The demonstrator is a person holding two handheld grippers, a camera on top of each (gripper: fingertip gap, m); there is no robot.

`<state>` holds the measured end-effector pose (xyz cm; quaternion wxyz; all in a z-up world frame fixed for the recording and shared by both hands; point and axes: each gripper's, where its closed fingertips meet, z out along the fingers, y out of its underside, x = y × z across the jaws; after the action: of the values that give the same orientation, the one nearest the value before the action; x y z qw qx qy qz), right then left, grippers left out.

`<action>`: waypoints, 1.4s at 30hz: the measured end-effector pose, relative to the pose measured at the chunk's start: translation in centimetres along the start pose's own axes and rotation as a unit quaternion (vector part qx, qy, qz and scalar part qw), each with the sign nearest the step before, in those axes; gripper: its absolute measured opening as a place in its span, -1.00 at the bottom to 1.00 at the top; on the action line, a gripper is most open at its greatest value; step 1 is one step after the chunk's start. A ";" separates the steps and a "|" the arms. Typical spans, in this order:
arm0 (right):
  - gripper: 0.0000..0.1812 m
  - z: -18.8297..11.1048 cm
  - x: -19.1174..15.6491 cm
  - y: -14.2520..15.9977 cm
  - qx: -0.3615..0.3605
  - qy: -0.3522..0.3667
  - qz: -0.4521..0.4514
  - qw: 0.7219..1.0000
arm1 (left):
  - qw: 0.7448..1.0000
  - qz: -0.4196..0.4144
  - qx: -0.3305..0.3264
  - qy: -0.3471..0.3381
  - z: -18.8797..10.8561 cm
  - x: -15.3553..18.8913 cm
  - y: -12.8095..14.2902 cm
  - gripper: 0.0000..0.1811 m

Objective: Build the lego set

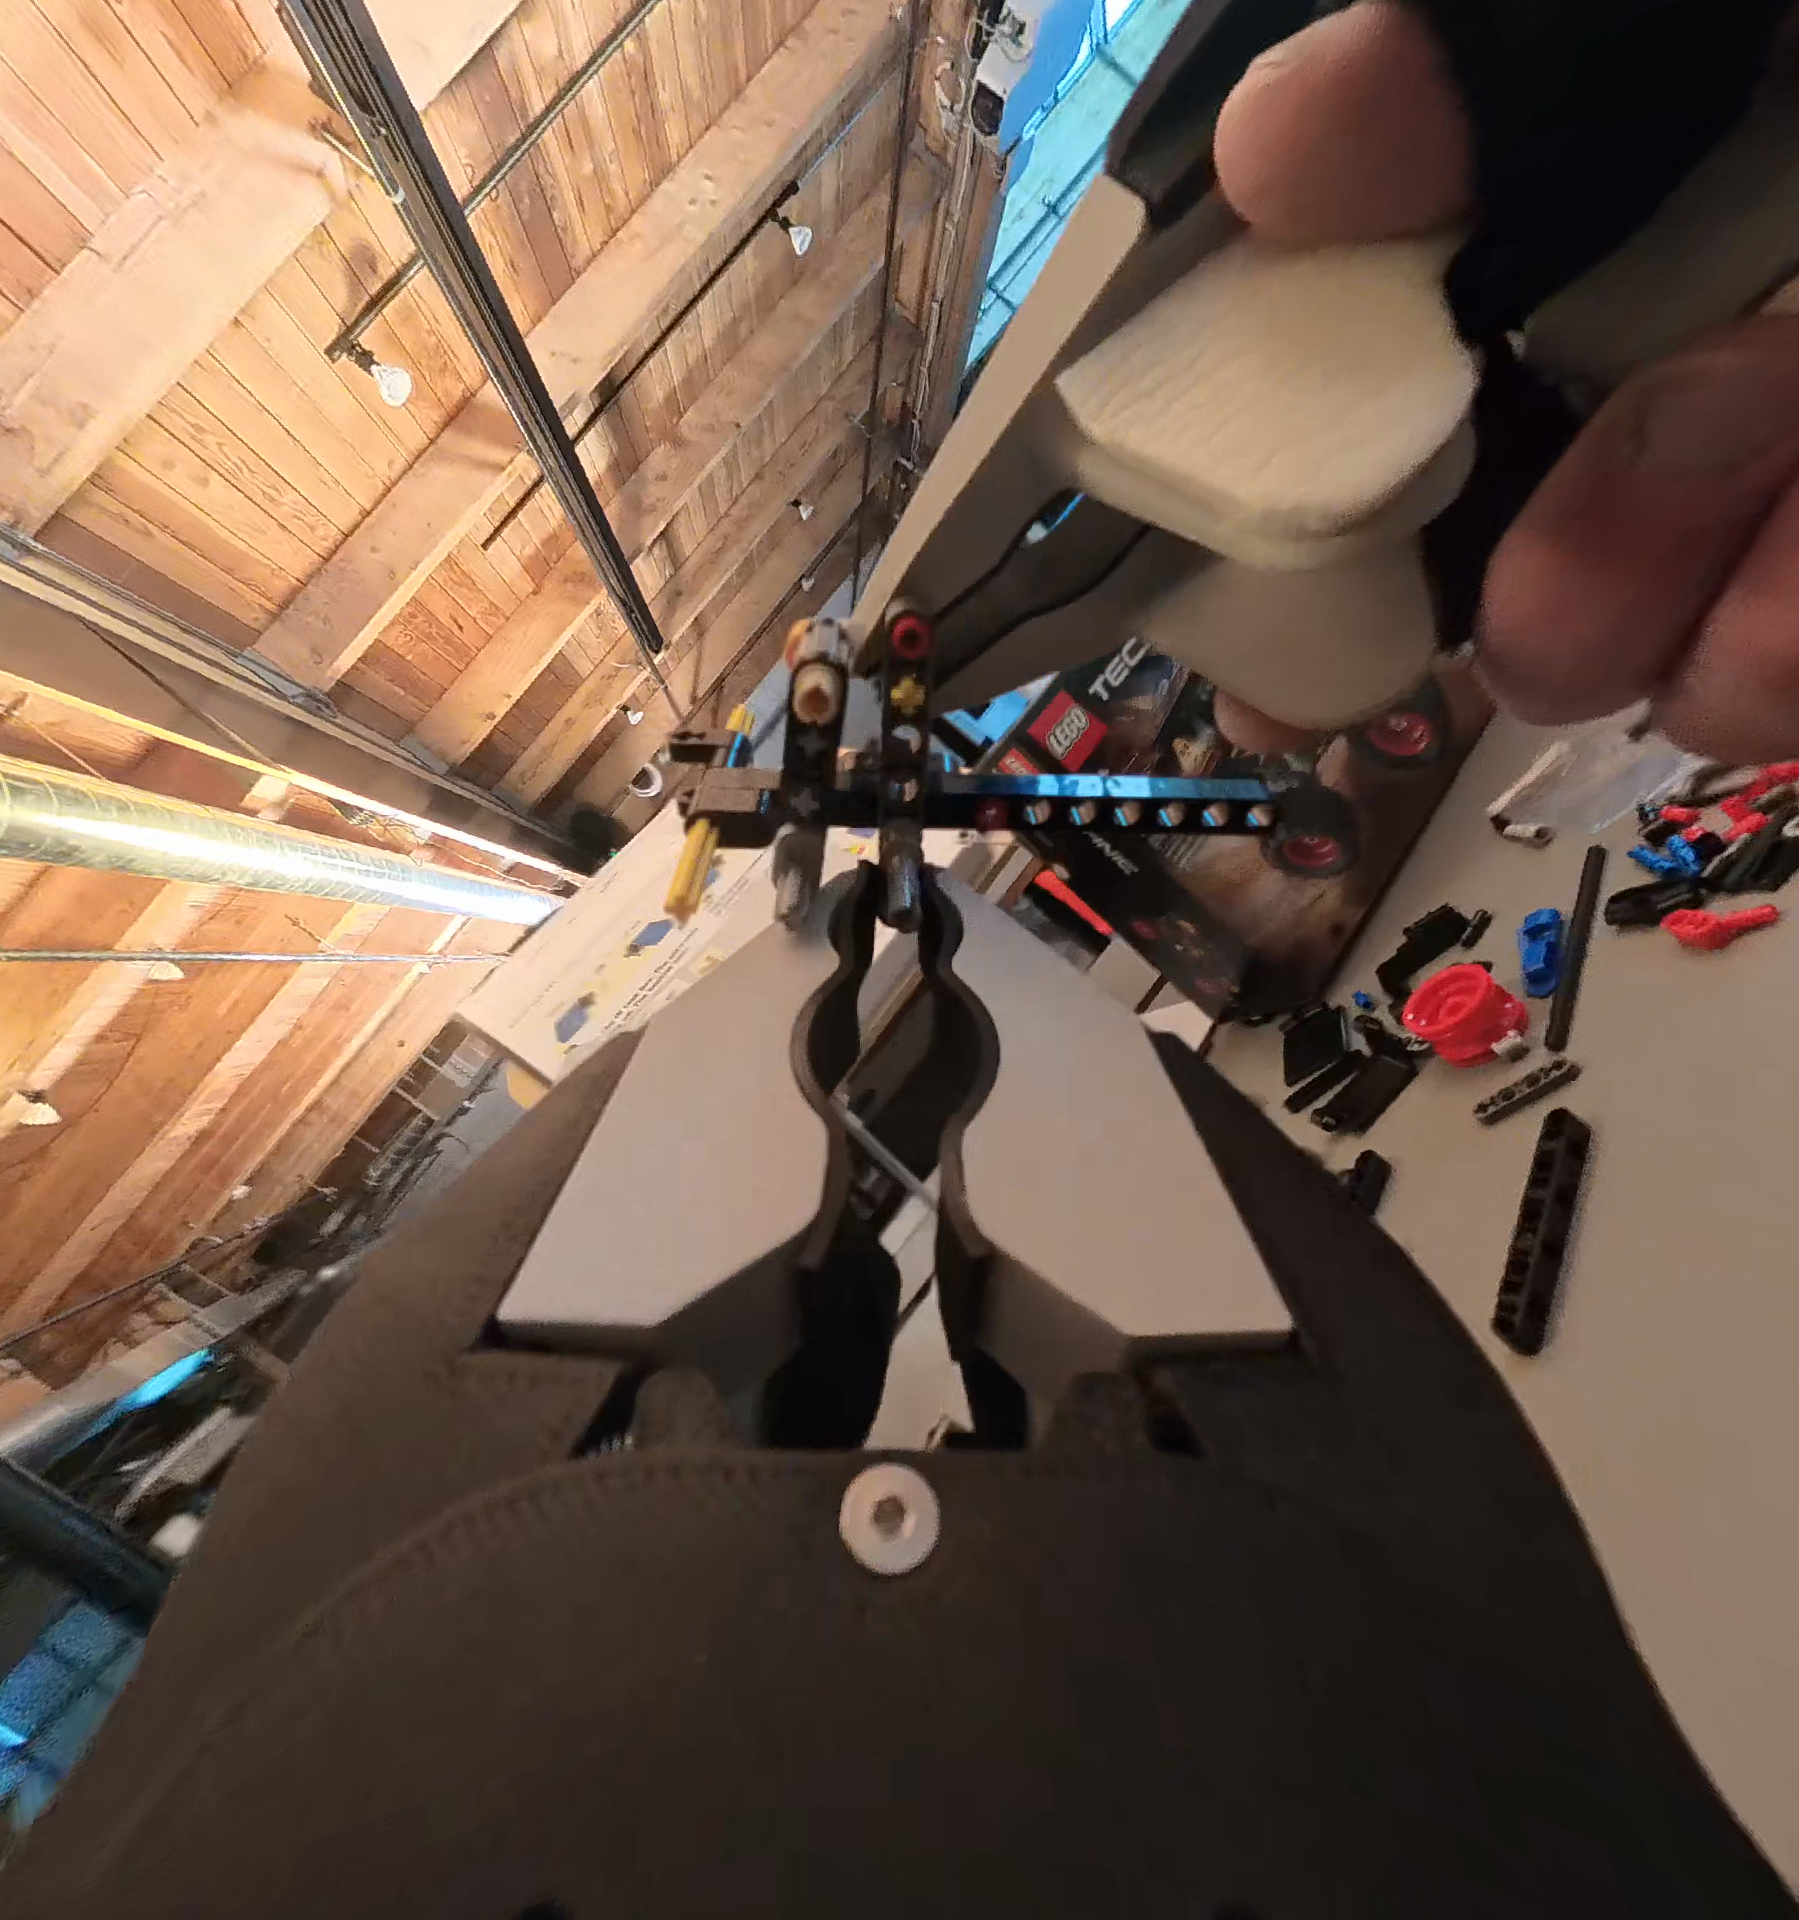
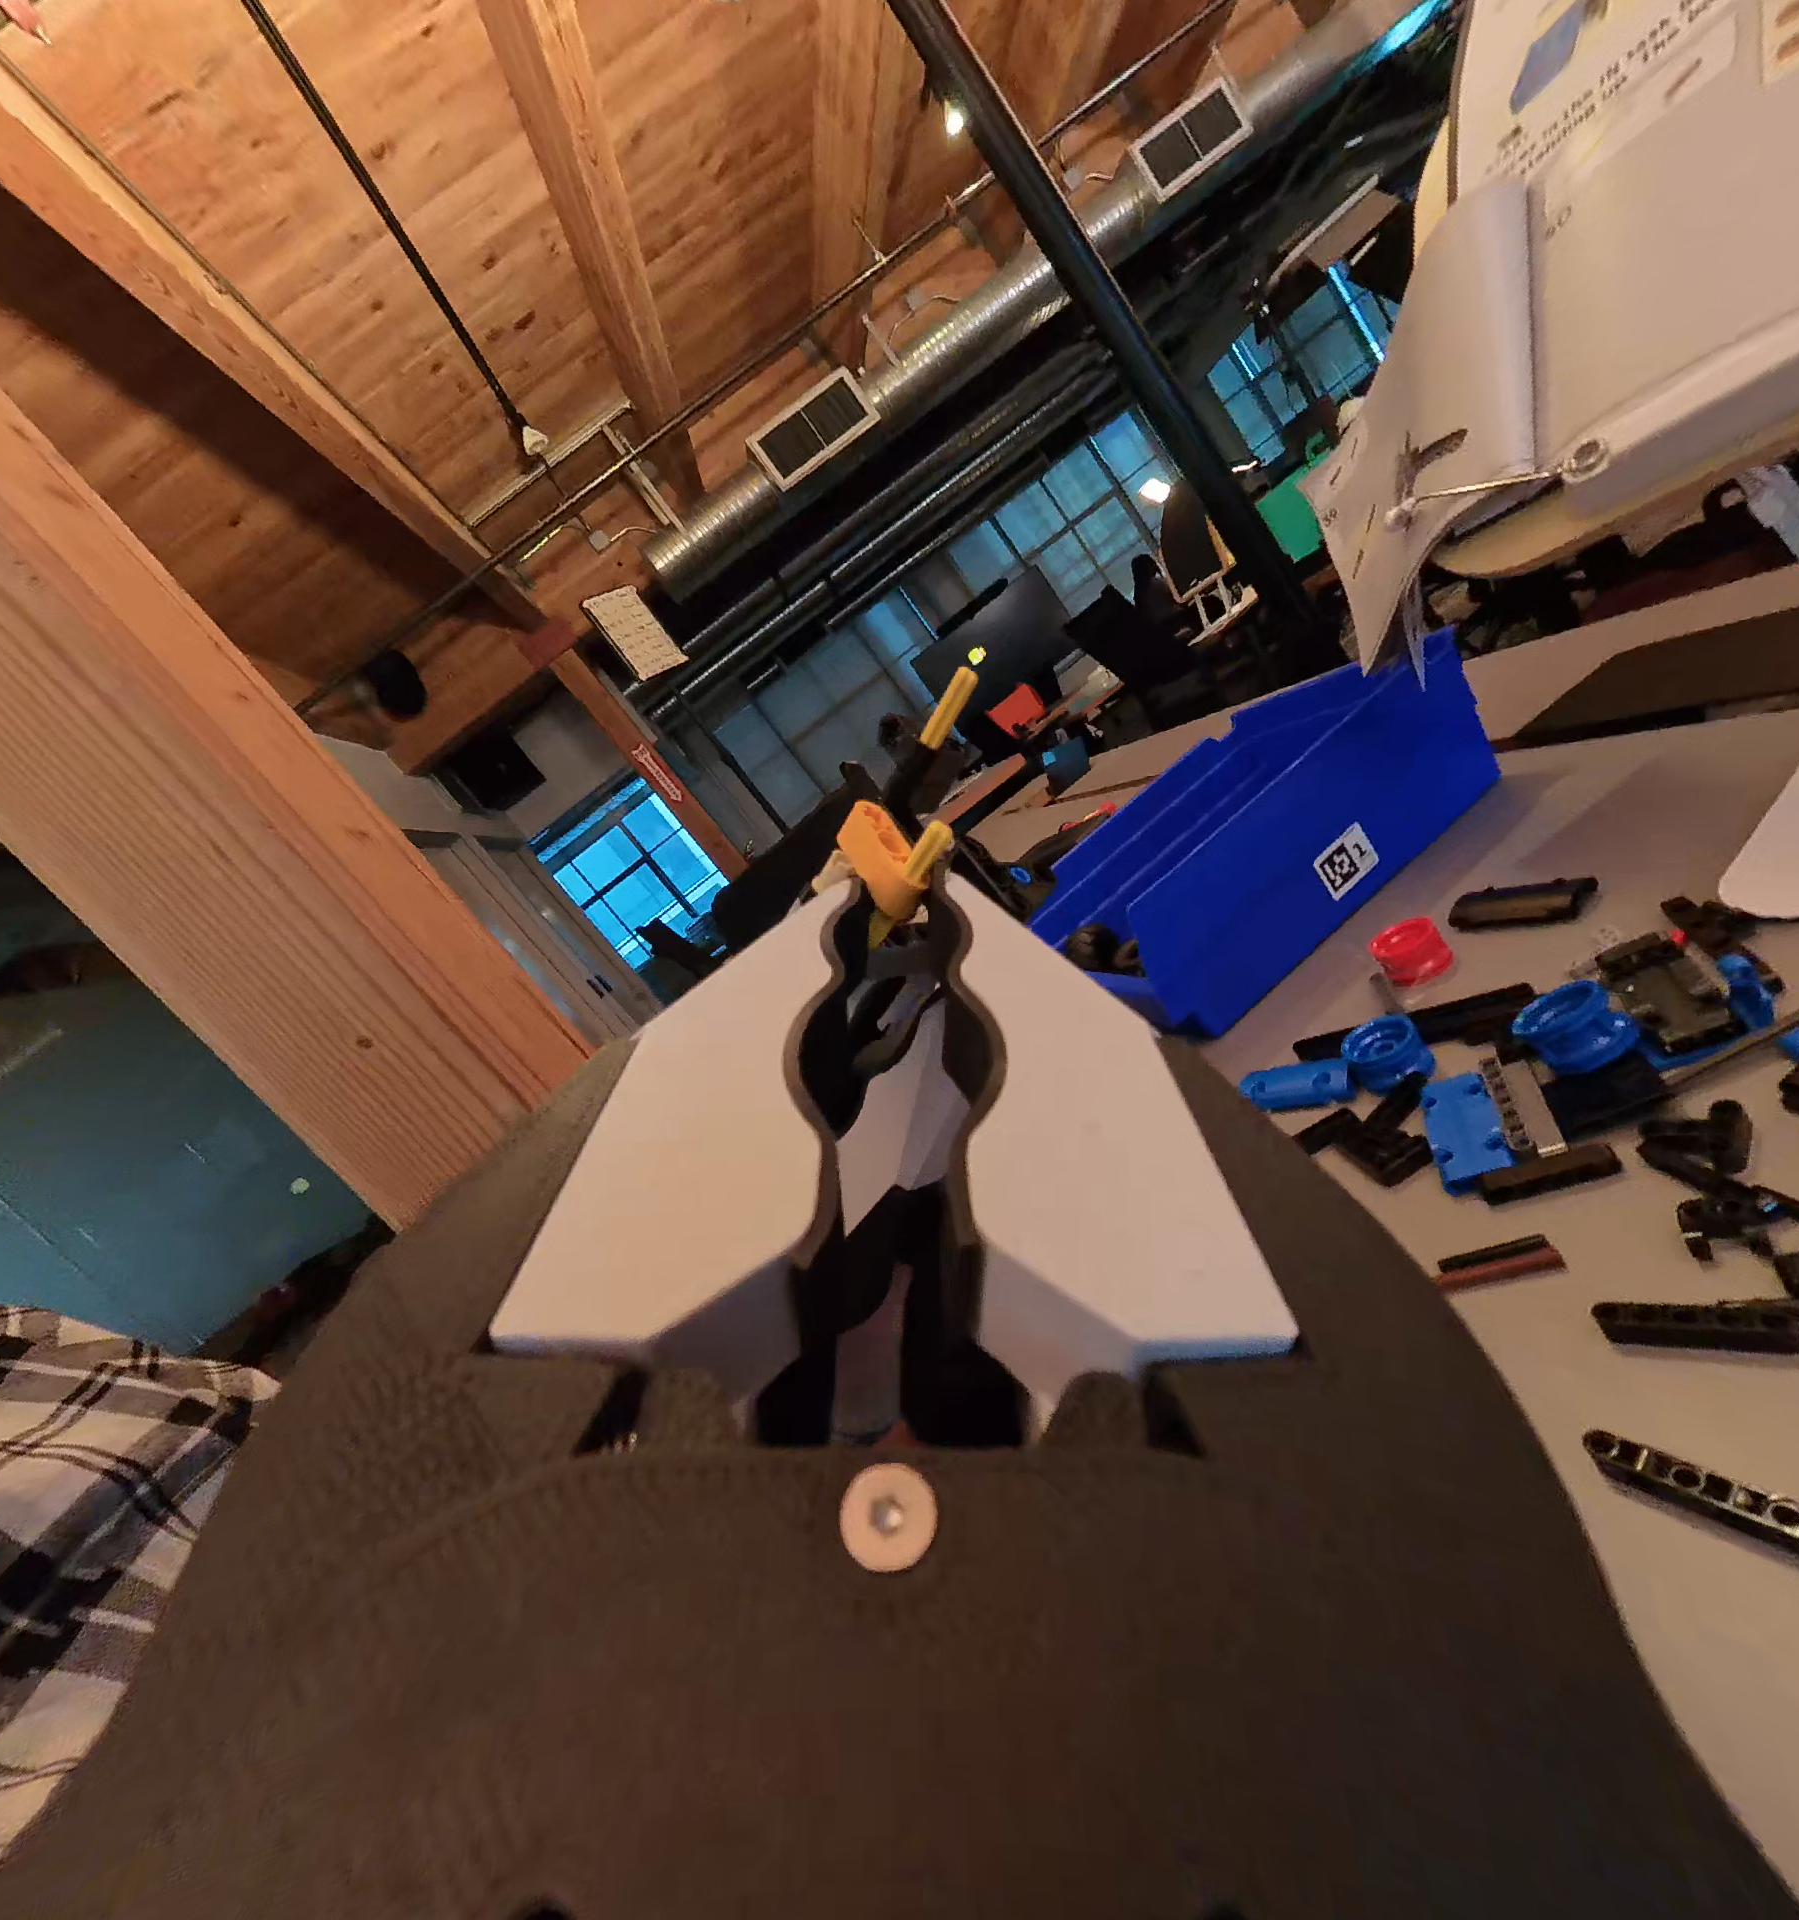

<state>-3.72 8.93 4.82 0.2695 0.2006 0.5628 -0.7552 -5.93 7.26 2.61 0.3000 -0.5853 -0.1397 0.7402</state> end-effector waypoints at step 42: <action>-0.92 -0.8 7.9 12.3 -0.244 0.052 0.094 0.964 | 0.953 -0.036 -0.122 0.274 -8.7 8.6 7.6 -0.65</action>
<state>-2.05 5.55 -9.36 0.3501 0.2196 0.7218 -0.5551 -0.95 5.26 -10.76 0.2796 -0.7921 -0.1623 0.5177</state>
